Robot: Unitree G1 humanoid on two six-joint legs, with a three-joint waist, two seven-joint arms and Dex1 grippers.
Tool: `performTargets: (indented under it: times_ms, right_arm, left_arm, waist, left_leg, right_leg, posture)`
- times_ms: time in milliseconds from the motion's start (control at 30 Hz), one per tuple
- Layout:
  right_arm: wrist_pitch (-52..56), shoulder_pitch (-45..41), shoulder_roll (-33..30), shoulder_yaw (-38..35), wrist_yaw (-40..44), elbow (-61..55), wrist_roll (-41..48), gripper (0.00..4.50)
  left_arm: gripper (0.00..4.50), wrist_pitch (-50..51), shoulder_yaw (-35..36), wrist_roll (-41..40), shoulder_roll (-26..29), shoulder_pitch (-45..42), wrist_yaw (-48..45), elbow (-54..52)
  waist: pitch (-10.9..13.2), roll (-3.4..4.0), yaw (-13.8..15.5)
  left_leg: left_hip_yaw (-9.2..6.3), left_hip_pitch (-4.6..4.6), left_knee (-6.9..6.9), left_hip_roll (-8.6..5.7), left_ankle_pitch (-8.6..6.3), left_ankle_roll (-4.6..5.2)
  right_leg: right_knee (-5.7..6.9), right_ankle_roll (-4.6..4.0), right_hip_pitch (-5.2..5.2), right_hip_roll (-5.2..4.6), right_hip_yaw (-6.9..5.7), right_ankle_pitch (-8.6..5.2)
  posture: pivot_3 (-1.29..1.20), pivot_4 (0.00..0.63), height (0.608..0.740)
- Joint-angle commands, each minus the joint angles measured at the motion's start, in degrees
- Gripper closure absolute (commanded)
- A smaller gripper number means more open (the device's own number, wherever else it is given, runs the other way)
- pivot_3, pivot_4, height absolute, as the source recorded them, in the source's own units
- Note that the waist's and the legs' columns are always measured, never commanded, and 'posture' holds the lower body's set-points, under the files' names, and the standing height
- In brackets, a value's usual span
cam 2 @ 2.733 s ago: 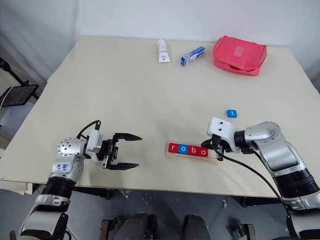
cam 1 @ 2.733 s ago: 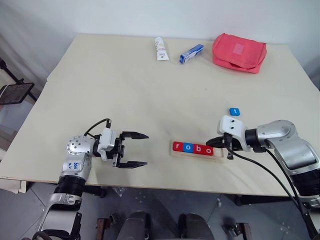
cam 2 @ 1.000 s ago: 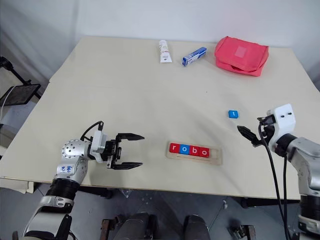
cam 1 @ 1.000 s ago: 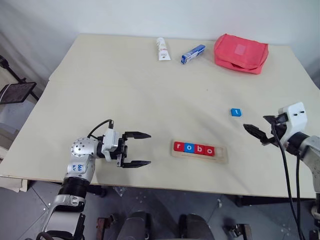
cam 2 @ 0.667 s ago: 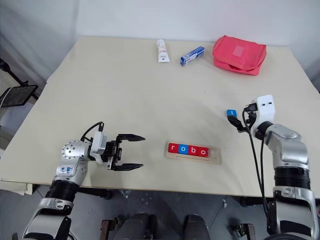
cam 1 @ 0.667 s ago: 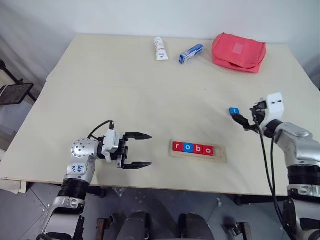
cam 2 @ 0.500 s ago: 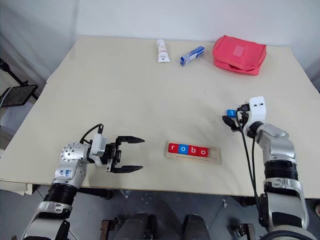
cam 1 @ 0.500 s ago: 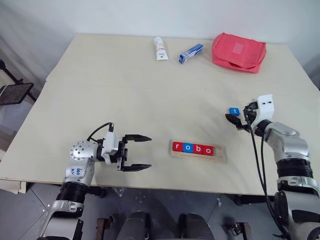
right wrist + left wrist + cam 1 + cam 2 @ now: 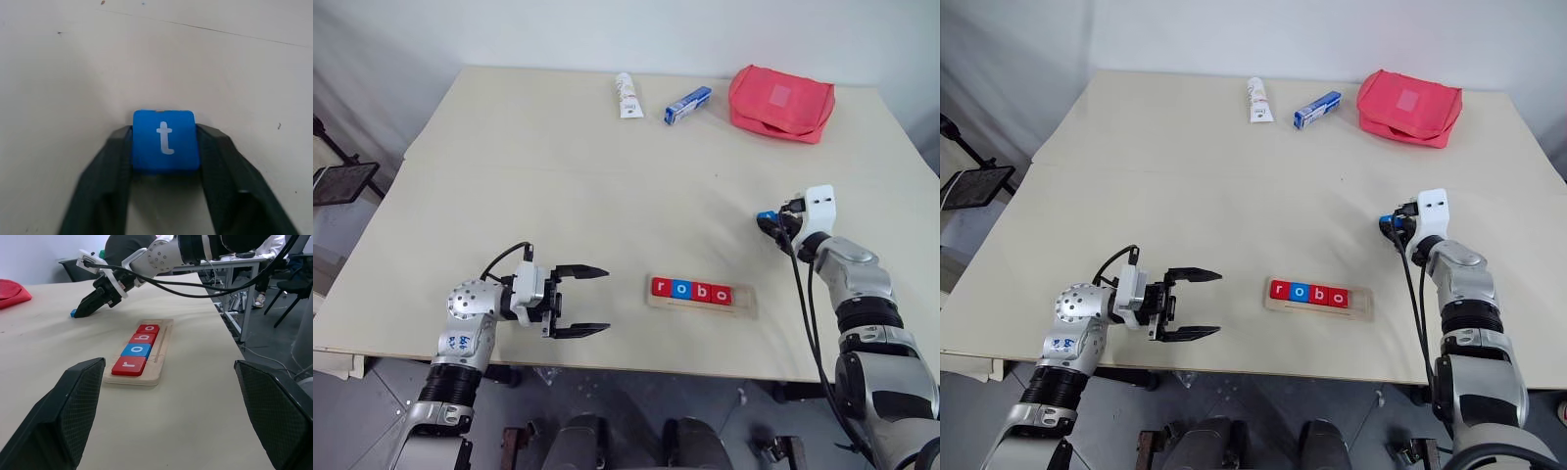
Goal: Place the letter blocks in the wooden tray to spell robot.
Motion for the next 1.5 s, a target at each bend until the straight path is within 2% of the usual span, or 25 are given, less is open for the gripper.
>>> performTargets:
  times_ms: [33, 267, 433, 533, 633, 800, 1067, 1100, 1300, 1500]
  right_arm:
    - [0.59, 2.27, -1.12, -2.49, -1.41, -4.17, 1.18, 3.03]
    - [17.03, 22.95, -0.55, -8.67, -5.94, -46.18, 8.60, 3.03]
    - [29.45, 39.71, 4.24, -13.85, -12.61, -73.98, 15.57, 3.03]
    - [33.00, 46.22, 7.89, -15.27, -16.04, -82.78, 17.92, 3.03]
    - [33.60, 51.17, 10.76, -15.87, -18.16, -86.01, 18.27, 3.03]
    - [32.62, 53.30, 12.37, -15.17, -19.24, -85.04, 18.10, 3.03]
    - [30.45, 54.49, 12.24, -14.37, -17.98, -82.53, 17.65, 0.24]
    - [30.34, 54.77, 11.98, -14.37, -17.61, -82.64, 17.77, 0.04]
    - [29.60, 57.84, 4.81, -15.07, -8.65, -84.05, 19.68, 0.04]
    - [26.34, 59.48, -7.76, -14.69, 3.90, -80.81, 18.57, 0.04]
  left_arm:
    - [0.00, -0.37, 0.50, -0.69, 0.43, 0.64, 0.20, -1.93]
    - [0.00, -0.82, 0.25, -0.90, 0.11, -0.07, -0.75, -0.73]
    - [0.00, -1.02, -0.05, -0.93, -0.33, -1.46, -2.11, 1.34]
    - [0.00, -1.17, -0.28, -0.83, -0.81, -2.74, -2.73, 2.85]
    - [0.00, -1.40, -0.52, -0.64, -1.37, -4.01, -3.27, 4.31]
    - [0.00, -1.81, -0.60, -0.30, -2.14, -5.53, -3.72, 6.02]
    - [0.00, -2.04, -0.29, -0.33, -2.06, -5.56, -3.72, 6.10]
    - [0.00, -2.02, -0.25, -0.33, -2.02, -5.42, -3.63, 5.97]
    - [0.00, -1.98, -0.19, -0.29, -2.05, -4.90, -3.14, 5.54]
    - [0.00, -2.17, -0.39, -0.12, -2.56, -5.02, -2.69, 5.70]
  waist:
    - [0.00, 0.00, 0.02]
    - [0.02, 0.05, 0.26]
    - [0.01, 0.06, 0.35]
    - [0.01, 0.06, 0.32]
    - [0.01, 0.06, 0.34]
    - [0.01, 0.06, 0.31]
    - [0.01, 0.06, 0.24]
    - [0.01, 0.07, 0.24]
    - [0.01, 0.06, 0.36]
    - [0.01, 0.07, 0.39]
  left_leg:
    - [0.00, 0.00, 0.00, 0.00, 0.00, 0.00]
    - [-0.08, -0.09, -0.08, -0.01, 0.00, 0.00]
    - [-0.03, -0.02, -0.08, 0.02, 0.00, -0.01]
    - [-0.02, 0.01, -0.09, 0.01, 0.00, -0.02]
    - [0.03, 0.03, -0.06, -0.01, 0.00, -0.02]
    - [0.06, 0.08, -0.07, -0.03, 0.00, -0.02]
    - [0.06, 0.08, -0.07, -0.02, 0.00, -0.02]
    - [0.06, 0.08, -0.07, -0.02, 0.00, -0.02]
    - [0.06, 0.08, -0.06, -0.06, 0.00, 0.00]
    - [0.09, 0.10, -0.05, -0.01, 0.00, 0.00]
  right_leg:
    - [0.00, 0.00, 0.00, 0.00, 0.00, 0.00]
    - [0.00, 0.00, -0.07, 0.00, 0.02, 0.00]
    - [-0.01, 0.00, -0.04, 0.02, 0.05, 0.00]
    - [-0.01, 0.00, -0.02, 0.03, 0.10, 0.00]
    - [-0.03, 0.00, -0.02, 0.03, 0.16, 0.00]
    - [-0.01, 0.00, -0.01, 0.05, 0.20, 0.00]
    - [0.00, 0.00, -0.02, 0.06, 0.20, 0.00]
    - [0.00, 0.00, -0.01, 0.06, 0.20, 0.00]
    - [0.00, 0.00, 0.00, 0.04, 0.23, 0.00]
    - [-0.04, 0.00, 0.03, 0.06, 0.20, 0.00]
  posture:
    - [0.00, 0.150, 0.740]
    - [0.00, 0.150, 0.740]
    - [0.00, 0.150, 0.740]
    - [0.00, 0.150, 0.740]
    - [0.00, 0.150, 0.740]
    - [0.00, 0.150, 0.740]
    - [0.00, 0.150, 0.740]
    - [0.00, 0.150, 0.740]
    - [0.00, 0.150, 0.740]
    - [0.00, 0.150, 0.740]
